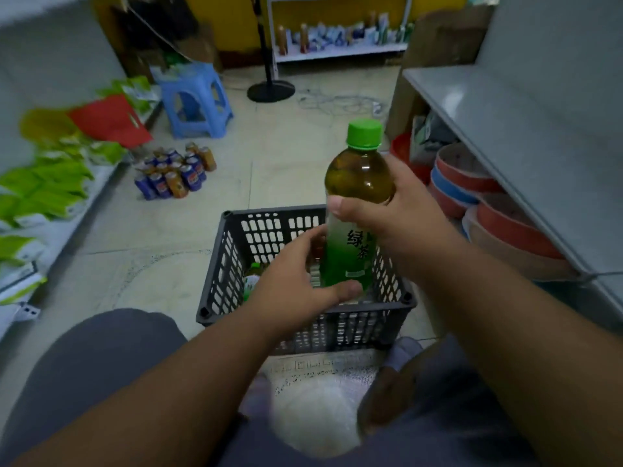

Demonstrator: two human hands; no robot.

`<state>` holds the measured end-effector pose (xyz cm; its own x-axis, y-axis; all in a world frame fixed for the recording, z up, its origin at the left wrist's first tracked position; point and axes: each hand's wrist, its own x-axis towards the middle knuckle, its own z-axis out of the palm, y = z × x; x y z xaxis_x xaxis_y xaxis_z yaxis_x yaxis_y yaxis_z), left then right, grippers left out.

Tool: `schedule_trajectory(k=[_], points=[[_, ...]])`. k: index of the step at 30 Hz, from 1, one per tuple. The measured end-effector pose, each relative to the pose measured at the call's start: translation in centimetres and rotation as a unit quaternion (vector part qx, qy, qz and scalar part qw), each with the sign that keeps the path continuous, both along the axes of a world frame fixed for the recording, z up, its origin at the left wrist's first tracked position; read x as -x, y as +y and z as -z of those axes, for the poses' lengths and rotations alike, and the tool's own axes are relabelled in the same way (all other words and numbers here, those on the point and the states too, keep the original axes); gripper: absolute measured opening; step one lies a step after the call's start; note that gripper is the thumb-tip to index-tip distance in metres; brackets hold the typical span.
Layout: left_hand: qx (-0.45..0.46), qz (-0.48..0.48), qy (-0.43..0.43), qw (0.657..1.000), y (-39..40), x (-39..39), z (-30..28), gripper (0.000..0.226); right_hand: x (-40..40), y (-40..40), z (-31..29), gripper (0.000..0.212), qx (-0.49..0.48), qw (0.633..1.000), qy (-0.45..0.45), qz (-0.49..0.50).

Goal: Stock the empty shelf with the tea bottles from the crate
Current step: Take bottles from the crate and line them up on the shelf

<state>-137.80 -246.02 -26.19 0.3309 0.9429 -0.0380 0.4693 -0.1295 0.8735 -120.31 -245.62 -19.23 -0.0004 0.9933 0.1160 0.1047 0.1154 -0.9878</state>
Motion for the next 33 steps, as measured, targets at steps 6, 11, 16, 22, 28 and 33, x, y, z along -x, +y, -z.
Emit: schedule_trajectory(k=[6,11,16,22,28,33], points=[[-0.05,0.084,-0.073,0.993,-0.8,-4.9,-3.6,0.087,-4.0,-5.4,-3.5,0.06,-0.043,0.996,-0.002,0.084],[-0.05,0.196,-0.083,0.976,-1.8,-10.1,-5.1,0.088,-7.5,-10.7,-5.8,0.07,-0.051,0.98,-0.02,0.194],[-0.05,0.331,-0.104,0.936,-4.1,-16.0,-6.9,0.087,-11.0,-16.5,-7.2,0.073,-0.044,0.946,-0.037,0.32],[-0.066,0.456,-0.077,0.884,-7.4,-23.0,-6.8,0.096,-15.0,-23.4,-7.1,0.065,-0.036,0.88,-0.054,0.47],[-0.08,0.536,-0.028,0.84,-12.3,-31.5,-3.5,0.101,-19.9,-28.9,-5.0,0.078,0.021,0.793,-0.092,0.602],[-0.15,0.561,0.053,0.812,-15.5,-39.2,0.4,0.105,-25.3,-31.1,-2.4,0.076,0.067,0.73,-0.084,0.675]])
